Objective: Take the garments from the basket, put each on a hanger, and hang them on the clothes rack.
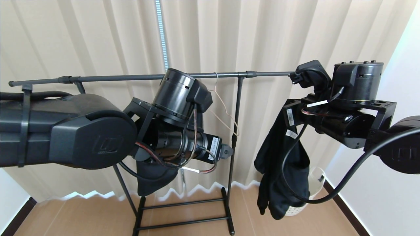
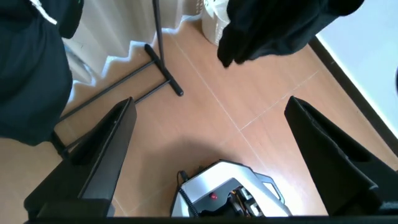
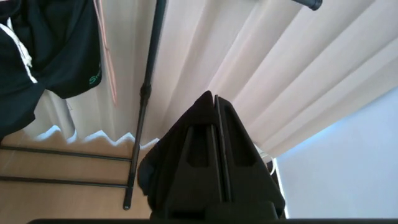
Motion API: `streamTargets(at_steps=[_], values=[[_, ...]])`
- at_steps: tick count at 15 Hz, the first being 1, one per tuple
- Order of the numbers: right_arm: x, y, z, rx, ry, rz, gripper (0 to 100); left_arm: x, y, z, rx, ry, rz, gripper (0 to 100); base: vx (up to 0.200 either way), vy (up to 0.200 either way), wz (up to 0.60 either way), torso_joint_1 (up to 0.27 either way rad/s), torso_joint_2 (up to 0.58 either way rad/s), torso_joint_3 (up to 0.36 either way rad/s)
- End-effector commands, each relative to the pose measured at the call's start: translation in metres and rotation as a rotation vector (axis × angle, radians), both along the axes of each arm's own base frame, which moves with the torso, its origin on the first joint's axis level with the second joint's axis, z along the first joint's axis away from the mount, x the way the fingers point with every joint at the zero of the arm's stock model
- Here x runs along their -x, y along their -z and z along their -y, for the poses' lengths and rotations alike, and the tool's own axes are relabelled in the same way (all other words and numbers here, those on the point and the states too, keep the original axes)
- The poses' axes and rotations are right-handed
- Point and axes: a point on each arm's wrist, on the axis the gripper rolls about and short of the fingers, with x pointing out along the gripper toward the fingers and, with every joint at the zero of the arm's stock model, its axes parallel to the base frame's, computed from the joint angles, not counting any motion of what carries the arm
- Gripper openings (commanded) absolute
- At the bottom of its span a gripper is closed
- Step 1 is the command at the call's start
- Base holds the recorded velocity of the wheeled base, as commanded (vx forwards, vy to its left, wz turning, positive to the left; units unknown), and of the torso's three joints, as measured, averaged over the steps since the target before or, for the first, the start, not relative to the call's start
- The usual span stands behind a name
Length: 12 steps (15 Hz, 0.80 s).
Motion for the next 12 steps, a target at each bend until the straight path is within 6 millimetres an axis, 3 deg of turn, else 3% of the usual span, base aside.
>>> streamTargets(at_steps=[1,12], values=[[0.0,0.0,0.0,0.0,0.001,0.0,0,-0.002,0.005,0.002,-0.012,-0.007,-0.007,100,0.2,-0.2,0.0,0.007,0.0,0.002],[-0.001,0.002,-0.001,0.002,-0.001,-0.004,0,-0.018,0.022,0.009,-0.018,-0.058,-0.031,100,0.2,0.0,0.0,0.003,0.0,0.001]])
